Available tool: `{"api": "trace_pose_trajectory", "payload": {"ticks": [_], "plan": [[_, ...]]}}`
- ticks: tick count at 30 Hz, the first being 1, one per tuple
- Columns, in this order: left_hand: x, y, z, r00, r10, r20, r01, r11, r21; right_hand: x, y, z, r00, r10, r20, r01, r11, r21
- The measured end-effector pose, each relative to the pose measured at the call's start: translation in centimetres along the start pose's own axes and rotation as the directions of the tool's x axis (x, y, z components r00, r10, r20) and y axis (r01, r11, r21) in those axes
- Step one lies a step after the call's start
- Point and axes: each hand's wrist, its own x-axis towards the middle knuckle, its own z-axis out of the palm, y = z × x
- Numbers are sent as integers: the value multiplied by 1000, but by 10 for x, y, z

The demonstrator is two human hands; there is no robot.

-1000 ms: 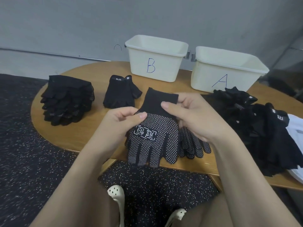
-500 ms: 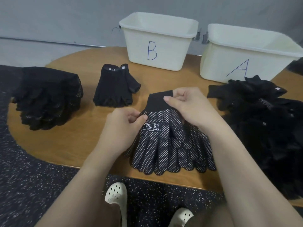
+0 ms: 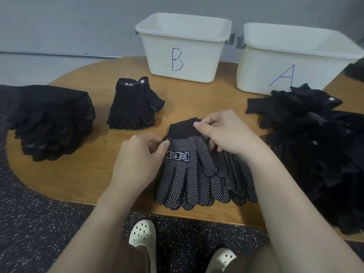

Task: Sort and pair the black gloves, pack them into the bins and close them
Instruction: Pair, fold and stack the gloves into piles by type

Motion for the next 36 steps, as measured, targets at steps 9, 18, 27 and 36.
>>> {"api": "trace_pose_trajectory", "payload": {"ticks": [9,18,27,36], "plan": [[-8,-3,-3,999,-2,43,3,999,-35,-26,3,-8,974,79,212,-60,994,-94],[-8,-2,0,1000,-13,18,13,1000,1,-35,11,-8,974,160,160,-162,987,2],[-20,16,1,909,416,-35,-403,895,192,-42,20,-2,996,79,43,-74,992,-101],[-18,6,24,841,340,422,-473,839,268,-40,26,-1,998,59,33,-56,994,-95]]}}
